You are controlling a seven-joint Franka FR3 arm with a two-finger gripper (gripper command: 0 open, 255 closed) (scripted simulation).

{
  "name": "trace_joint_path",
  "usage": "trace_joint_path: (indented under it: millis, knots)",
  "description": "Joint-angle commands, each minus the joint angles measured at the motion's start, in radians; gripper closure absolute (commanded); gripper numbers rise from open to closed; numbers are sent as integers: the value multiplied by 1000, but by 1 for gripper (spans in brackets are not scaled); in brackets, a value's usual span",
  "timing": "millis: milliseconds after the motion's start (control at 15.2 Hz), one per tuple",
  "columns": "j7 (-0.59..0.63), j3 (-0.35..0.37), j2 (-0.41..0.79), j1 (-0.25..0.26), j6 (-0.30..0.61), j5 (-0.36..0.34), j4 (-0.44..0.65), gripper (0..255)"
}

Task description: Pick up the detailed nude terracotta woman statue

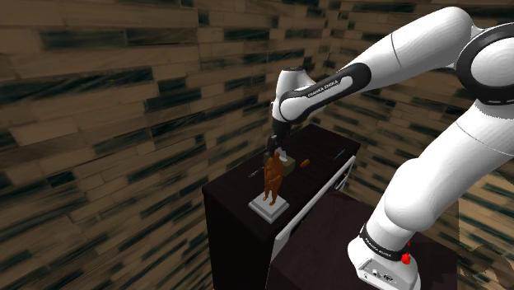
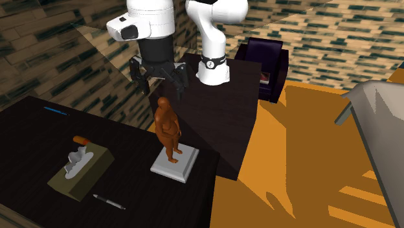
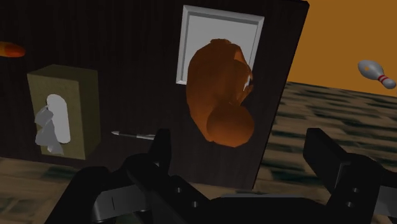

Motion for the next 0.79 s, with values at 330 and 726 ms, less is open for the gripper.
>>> trace_joint_path:
  millis: [330, 726]
  knots:
    - [-3, -3, 58, -2, 90, -1, -31, 0]
    - [-4, -4, 57, -2, 89, -1, -31, 255]
